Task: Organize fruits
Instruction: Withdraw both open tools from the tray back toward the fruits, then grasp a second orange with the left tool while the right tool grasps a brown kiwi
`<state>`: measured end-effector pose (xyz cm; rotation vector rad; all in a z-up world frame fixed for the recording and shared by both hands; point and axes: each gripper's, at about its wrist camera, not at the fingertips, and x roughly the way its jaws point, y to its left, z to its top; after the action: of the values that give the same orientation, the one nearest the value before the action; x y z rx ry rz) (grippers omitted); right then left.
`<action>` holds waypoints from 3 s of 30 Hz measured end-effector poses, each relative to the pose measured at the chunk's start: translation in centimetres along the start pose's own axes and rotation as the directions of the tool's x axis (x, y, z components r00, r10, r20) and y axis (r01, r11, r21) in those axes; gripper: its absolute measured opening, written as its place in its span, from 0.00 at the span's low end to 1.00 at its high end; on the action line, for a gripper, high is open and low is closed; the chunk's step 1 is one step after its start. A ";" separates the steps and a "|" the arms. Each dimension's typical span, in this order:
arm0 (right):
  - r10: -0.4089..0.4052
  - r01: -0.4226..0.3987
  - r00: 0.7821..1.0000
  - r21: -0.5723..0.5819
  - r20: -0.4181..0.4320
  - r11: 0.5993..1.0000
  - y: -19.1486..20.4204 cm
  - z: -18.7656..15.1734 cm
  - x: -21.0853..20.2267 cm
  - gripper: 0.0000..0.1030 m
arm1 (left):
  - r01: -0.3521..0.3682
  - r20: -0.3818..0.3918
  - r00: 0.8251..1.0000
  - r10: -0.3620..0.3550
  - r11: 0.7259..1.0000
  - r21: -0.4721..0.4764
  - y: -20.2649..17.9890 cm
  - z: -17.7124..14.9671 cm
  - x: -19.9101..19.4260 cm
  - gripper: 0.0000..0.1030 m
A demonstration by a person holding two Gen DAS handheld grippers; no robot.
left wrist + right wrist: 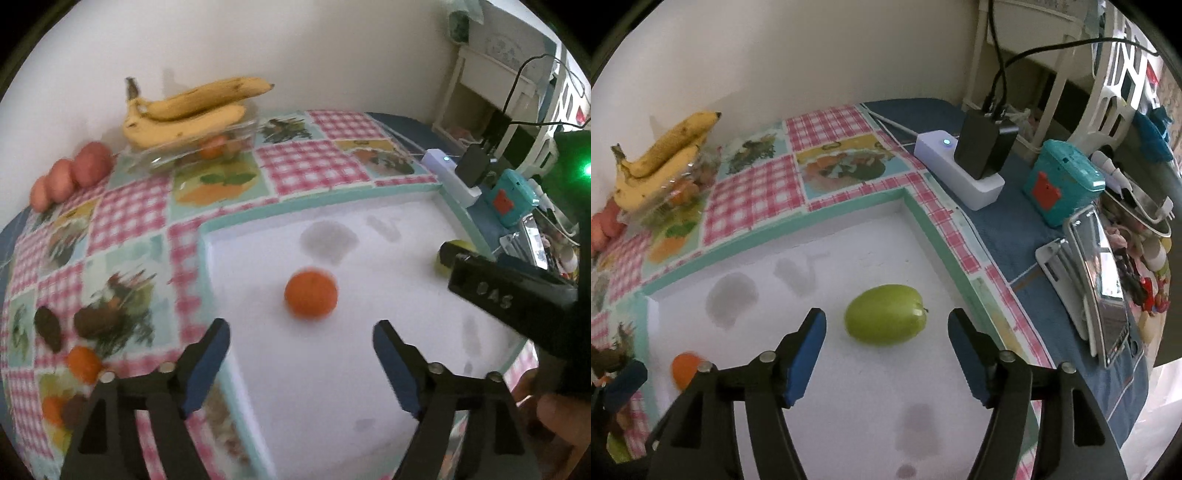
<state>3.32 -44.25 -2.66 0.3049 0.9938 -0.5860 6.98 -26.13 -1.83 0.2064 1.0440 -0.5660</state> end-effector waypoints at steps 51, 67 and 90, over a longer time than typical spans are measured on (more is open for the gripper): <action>0.420 -0.433 0.900 -0.322 -0.113 0.842 20.7 -9.1 -10.8 0.94 | -0.334 -0.019 0.919 0.393 0.755 -0.565 25.8 -8.3 -13.4 1.00; 0.401 -0.434 0.900 -0.251 -0.173 0.865 23.4 -6.7 -6.0 0.94 | -0.261 -0.086 0.961 0.264 0.751 -0.607 28.0 -7.3 -9.9 1.00; 0.323 -0.454 0.871 -0.354 -0.371 0.817 26.6 -13.0 -3.5 0.70 | -0.278 -0.300 0.946 0.123 0.784 -0.555 25.7 -9.2 -2.1 0.60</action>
<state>8.61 -15.23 -7.00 0.1940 1.2769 0.0763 12.97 0.05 -7.23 -0.1723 1.3778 0.0082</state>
